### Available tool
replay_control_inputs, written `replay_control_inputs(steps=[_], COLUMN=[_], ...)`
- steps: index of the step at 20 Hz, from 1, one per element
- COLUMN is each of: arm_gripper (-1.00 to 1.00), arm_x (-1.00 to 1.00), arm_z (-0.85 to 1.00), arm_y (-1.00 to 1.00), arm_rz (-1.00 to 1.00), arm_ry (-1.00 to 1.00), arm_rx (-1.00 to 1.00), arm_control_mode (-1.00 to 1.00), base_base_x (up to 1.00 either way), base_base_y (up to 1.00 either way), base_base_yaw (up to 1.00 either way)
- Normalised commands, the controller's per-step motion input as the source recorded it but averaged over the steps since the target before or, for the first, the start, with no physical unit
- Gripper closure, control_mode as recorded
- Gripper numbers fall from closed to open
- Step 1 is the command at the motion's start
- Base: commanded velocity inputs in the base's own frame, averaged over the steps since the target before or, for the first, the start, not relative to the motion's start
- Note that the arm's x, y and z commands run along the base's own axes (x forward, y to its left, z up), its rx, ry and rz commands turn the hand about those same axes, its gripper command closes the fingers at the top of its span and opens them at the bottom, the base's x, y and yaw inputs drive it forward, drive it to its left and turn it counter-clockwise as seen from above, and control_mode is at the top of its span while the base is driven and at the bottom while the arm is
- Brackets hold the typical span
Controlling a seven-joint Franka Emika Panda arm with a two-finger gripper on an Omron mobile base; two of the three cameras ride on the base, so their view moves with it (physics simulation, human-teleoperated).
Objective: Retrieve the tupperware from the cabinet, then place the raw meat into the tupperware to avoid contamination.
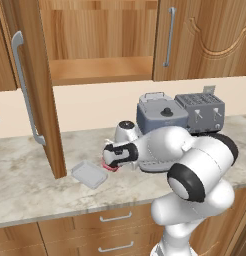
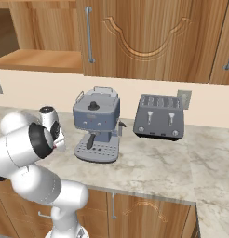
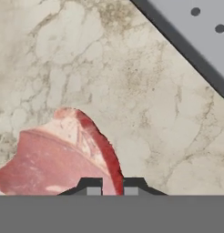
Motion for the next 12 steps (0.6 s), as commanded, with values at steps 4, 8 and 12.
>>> replay_control_inputs(steps=[4, 8, 12], arm_gripper=[1.00, 1.00, 1.00], arm_x=[-0.12, -0.04, 0.00], arm_z=[0.58, 0.44, 0.18], arm_y=[0.00, 0.00, 0.23], arm_rz=[-0.03, -0.02, -0.03], arm_ry=[0.00, 0.00, 0.00], arm_rx=[0.03, 0.02, 0.00], arm_control_mode=[-1.00, -1.00, -1.00], base_base_x=[0.00, 0.00, 0.00], base_base_y=[0.00, 0.00, 0.00], base_base_yaw=[0.00, 0.00, 0.00])
